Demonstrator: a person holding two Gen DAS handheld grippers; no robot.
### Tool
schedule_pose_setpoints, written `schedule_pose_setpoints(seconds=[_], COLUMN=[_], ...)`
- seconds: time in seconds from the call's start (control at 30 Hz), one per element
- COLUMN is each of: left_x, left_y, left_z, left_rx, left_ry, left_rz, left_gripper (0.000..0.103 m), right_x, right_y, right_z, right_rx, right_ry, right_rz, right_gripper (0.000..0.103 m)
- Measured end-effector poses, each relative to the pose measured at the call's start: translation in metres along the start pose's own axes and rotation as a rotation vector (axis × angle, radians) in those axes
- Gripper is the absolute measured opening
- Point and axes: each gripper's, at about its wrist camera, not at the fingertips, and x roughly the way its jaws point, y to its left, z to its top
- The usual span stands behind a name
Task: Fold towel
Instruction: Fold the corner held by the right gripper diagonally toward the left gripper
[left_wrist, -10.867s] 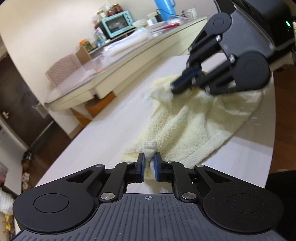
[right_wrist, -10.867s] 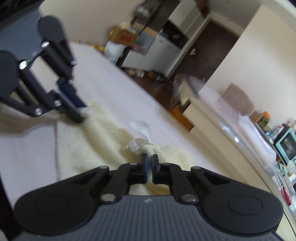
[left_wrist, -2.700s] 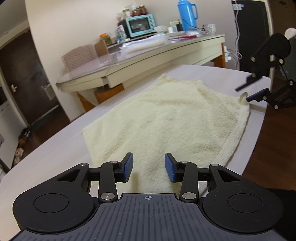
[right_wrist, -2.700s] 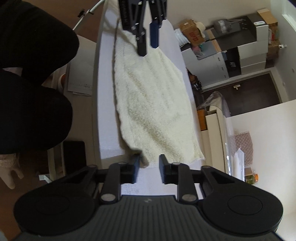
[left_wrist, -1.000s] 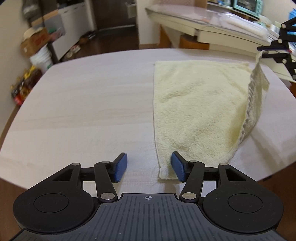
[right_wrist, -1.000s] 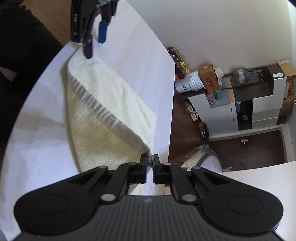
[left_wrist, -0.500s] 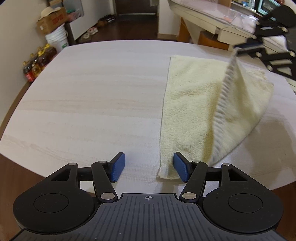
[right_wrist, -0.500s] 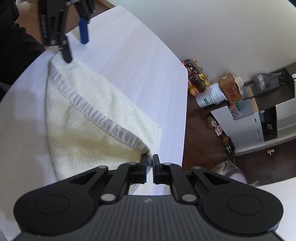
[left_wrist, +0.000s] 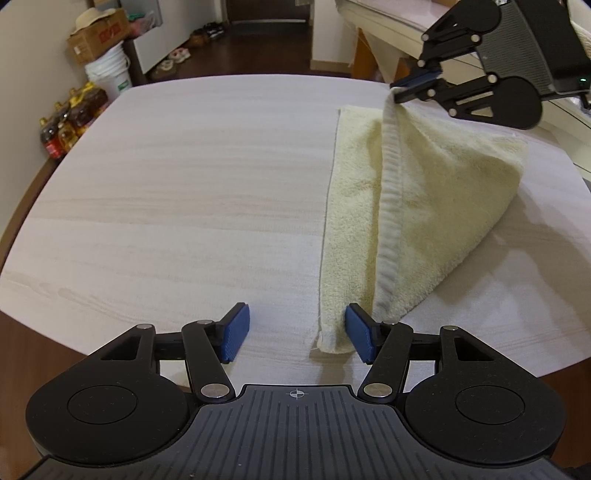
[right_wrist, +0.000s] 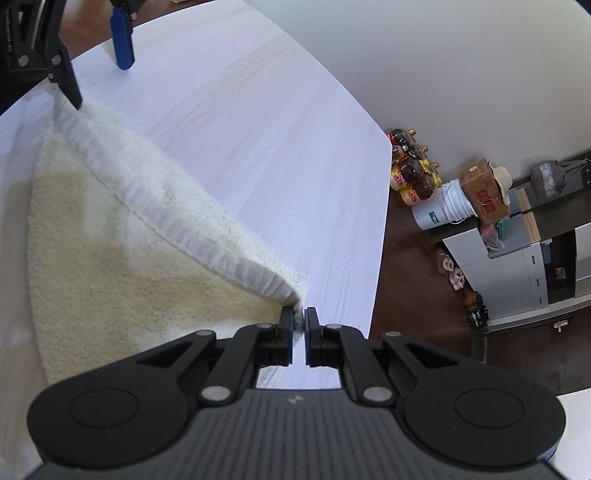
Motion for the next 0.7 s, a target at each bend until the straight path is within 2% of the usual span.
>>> schedule_pose_setpoints(seconds=[0.17,0.5,0.57,0.7], left_x=[0.001,-0.004,-0.007,-0.011], left_y=[0.0,0.0,-0.004,-0.007], left_z=[0.0,-0.007,-0.009,-0.014], left_rx=[0.014,-0.031,-0.028,-0.022], left_ry=[-0.002,-0.011,-0.013,-0.018], left_rz=[-0.013,-0.044,-0.046,-0.047], left_gripper=[0.061,0.061,0.061,0.061], right_x=[0.018,0.041,0.044,0.045], right_y=[-0.007,-0.015,-0.015,-0.015], right_z=[0.006,0.013,0.014,0.015], right_rx=[-0.008,0.031,0.039,0.046], right_ry=[0.007,0.008,0.003,-0.004], right_rz=[0.028,0.06,0.049,0.016], right_gripper=[0.007,0.008,0.014,0.019])
